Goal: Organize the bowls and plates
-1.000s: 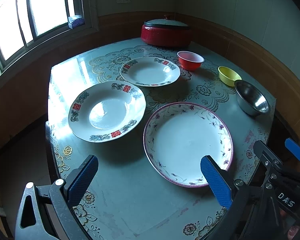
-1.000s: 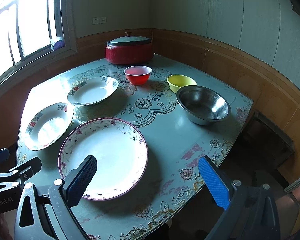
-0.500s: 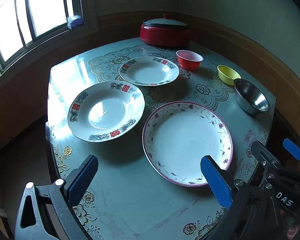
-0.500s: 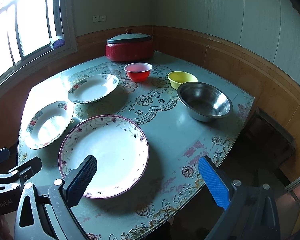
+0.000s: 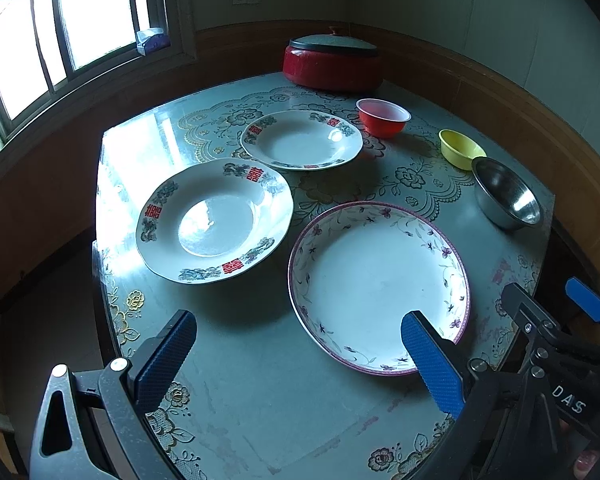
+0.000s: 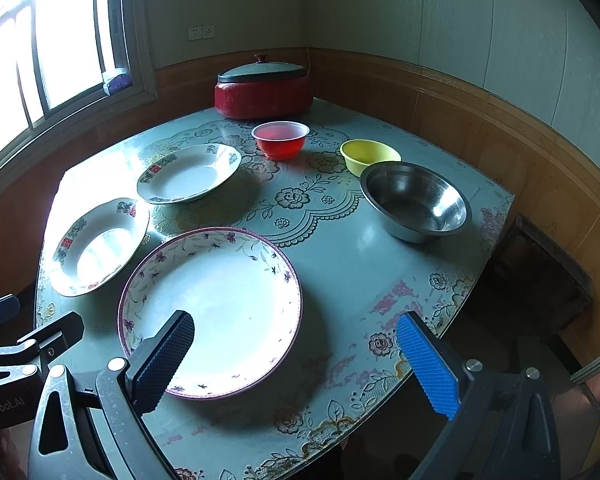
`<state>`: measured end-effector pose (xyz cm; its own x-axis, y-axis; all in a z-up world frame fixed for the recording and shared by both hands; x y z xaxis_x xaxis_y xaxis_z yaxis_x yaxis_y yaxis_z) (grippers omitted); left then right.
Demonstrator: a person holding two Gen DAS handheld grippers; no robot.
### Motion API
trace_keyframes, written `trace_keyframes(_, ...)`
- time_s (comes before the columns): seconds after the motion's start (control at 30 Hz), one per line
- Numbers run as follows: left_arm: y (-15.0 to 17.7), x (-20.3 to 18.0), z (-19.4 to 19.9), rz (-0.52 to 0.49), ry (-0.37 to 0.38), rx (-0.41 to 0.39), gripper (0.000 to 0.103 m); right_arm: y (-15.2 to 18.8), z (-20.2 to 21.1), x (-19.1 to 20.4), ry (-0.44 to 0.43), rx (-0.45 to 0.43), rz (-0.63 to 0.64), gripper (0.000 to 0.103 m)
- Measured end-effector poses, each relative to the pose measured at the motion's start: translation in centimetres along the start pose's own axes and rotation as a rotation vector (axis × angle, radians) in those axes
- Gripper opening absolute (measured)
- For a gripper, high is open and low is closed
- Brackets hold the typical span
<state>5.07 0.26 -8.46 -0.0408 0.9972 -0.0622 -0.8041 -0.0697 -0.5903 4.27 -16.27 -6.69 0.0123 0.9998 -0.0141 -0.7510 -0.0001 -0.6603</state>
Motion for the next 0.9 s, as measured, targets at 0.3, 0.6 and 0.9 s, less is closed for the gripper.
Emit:
trace_keyframes(0.3,-0.1,0.2,-0.2,0.005,-0.002,0.004,0.103,0.0,-0.3,0.1,-0.004,0.007,0.003,0.103)
trace_keyframes(0.6,0.0,0.1,-0.5,0.004,0.008,0.013,0.103,0.0,-0.7,0.1,-0.006,0.017,0.001,0.103)
trace_keyframes(0.9,0.1,0.2,-1.0,0.013,0.017,0.028,0.103,0.0,-1.1,0.0,-0.006,0.029,-0.001,0.103)
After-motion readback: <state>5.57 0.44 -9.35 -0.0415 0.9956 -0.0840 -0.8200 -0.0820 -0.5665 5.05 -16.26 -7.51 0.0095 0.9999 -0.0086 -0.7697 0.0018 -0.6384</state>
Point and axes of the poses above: each gripper's, at about its wrist camera, not at the fingertips, and z roughly against the way its jaws point, x to its left, y to its underside, the point moved 10 cm from there along -z, roughly the way its jaws point, and after that the axes turned 4 degrees about z, right-handed, at the moved point
